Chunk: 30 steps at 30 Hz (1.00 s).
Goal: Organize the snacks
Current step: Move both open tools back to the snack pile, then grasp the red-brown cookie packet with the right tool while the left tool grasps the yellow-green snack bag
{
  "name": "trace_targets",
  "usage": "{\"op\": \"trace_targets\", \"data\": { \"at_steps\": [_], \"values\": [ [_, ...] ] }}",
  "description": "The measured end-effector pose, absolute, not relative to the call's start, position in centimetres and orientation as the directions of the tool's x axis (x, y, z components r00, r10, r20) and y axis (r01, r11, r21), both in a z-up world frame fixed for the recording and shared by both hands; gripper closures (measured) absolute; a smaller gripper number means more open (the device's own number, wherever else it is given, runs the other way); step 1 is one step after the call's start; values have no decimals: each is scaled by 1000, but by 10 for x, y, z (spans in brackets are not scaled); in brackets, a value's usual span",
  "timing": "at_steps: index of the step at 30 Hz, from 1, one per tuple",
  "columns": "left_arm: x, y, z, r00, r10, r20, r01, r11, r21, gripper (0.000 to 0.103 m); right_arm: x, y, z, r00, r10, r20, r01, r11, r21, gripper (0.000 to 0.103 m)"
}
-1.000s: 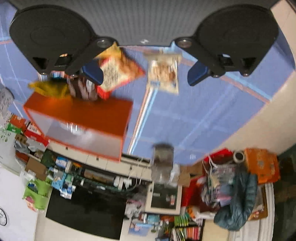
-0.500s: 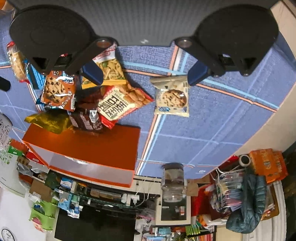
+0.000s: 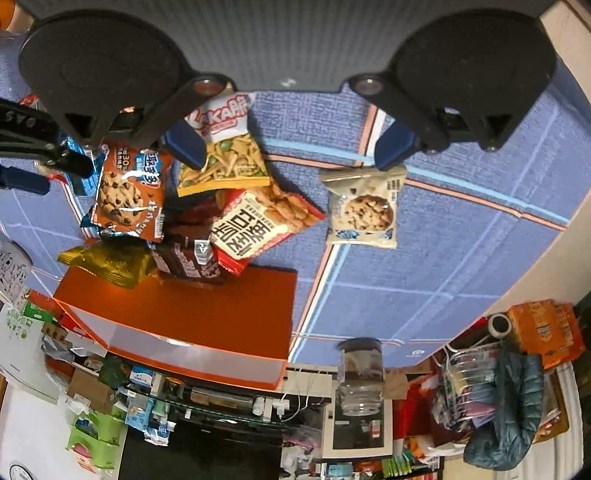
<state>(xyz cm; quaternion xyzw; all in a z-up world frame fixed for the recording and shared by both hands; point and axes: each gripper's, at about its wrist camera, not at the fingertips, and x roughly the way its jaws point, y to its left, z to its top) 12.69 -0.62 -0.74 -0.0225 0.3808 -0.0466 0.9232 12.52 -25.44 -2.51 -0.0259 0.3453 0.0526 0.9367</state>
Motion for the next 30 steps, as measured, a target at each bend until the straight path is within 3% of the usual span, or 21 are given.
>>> {"op": "trace_targets", "data": {
  "at_steps": [7,13,16,22,27,30],
  "values": [
    [129,-11,-14,690,-104,-717,81,994,-67,6,130,-254,-32,734,67,-675,-101,995,-11,43],
    [128,-15,-13,696,-120,-708,95,993,-75,6,112,-259,-11,793,115,-598,-92,993,68,43],
    [129,-14,-12,693,-118,-711,93,993,-74,6,97,-247,-14,761,189,-621,-144,982,122,43],
    [132,-3,-5,716,-87,-693,54,996,-69,6,93,-208,-30,701,243,-671,-248,964,91,44],
    [135,6,-4,711,-82,-698,38,996,-78,6,89,-191,-36,701,226,-676,-275,961,37,44],
    [137,16,0,715,-70,-695,14,996,-86,6,93,-195,-41,680,208,-703,-258,966,36,51]
  ]
}}
